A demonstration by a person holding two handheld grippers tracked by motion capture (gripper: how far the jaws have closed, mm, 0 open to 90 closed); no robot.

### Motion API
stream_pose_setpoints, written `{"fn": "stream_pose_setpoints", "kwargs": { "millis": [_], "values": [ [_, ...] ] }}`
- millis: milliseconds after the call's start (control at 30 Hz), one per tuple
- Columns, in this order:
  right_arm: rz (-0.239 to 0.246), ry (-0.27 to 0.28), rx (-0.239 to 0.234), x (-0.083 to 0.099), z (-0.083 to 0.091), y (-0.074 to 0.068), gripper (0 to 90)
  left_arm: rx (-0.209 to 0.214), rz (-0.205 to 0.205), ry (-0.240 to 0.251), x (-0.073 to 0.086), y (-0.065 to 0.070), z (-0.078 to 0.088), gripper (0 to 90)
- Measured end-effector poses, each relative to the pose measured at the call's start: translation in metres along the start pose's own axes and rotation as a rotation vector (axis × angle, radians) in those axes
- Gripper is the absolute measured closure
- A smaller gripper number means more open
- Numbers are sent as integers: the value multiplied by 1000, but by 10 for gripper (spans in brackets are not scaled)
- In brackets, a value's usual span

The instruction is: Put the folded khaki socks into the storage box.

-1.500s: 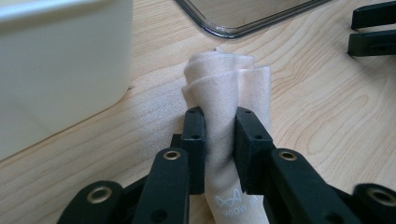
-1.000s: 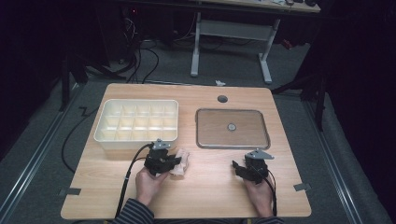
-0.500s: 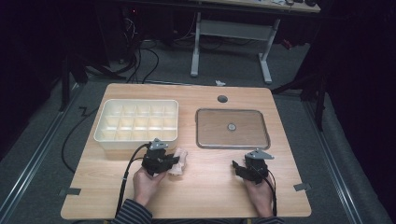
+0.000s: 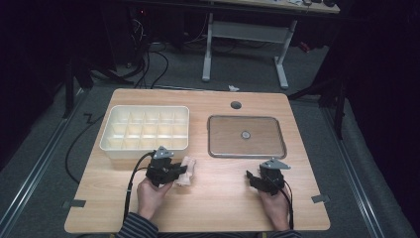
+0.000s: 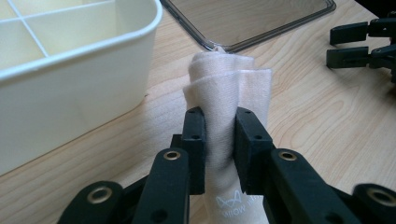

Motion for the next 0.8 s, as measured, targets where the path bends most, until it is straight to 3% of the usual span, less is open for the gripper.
{"fn": "stream_pose_setpoints", "kwargs": {
  "millis": [800],
  "values": [
    [0, 0, -3, 0, 0, 0, 389, -1, 22, 38, -8, -10, 20, 763]
  ]
}}
Point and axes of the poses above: each handheld gripper's, and its own axes: z roughly backward along the jaws, x roughly out of its underside, y roughly to its right, the point moved 5 cm from there along -z, roughly forward along the jaws, and after that the axes turned 5 degrees about -x, right-handed, at the moved point
